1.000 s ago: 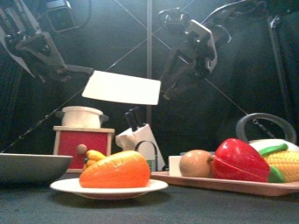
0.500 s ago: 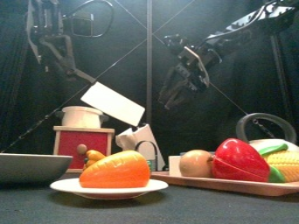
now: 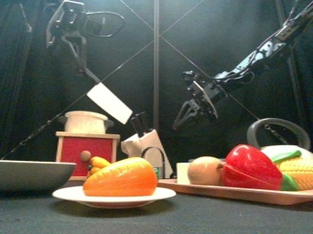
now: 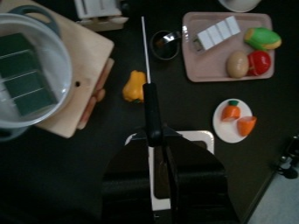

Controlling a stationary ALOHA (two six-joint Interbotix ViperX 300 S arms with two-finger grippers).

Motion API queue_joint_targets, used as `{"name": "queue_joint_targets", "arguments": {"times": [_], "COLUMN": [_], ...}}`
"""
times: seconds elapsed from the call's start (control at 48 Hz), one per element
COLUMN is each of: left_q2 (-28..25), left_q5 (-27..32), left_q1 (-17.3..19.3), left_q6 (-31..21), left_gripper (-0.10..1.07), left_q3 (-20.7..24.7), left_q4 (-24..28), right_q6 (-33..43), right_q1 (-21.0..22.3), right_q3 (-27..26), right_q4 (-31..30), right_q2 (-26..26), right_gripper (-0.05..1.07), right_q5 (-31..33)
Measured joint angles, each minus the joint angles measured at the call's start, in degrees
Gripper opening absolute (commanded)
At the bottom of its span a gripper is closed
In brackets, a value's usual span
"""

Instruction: Put cleaver in holder

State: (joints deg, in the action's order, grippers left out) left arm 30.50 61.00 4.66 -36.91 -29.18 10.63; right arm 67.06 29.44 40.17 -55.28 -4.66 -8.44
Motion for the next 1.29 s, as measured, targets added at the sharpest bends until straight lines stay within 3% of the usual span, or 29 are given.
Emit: {"name": "queue_joint_targets", "arguments": {"times": [0.188,0.542,1.292], "left_q2": [-0.9,-8.2,-10.5], "left_q5": [3.1,10.2,3.8], "left_q1": [0.6,4.2,8.1], "left_q6": [-0.4,0.1,1.8], "left_gripper": [0.15,0.15,0.15], "left_q3": [5.0,11.4,8.7], "left_q4": [3.3,8.4,6.6], "right_q6": [0.0,0.0,0.0], "right_q1": [0.8,1.6,1.9], "right_q3": [-2.6,-5.7,-7.0], "right_q4": [0.4,0.4,0.2], "right_q2": [3.3,8.8,10.4], "right_gripper": [0.39,0.39,0.39], "right_q5": [-0.2,-0.2,-0.2]}}
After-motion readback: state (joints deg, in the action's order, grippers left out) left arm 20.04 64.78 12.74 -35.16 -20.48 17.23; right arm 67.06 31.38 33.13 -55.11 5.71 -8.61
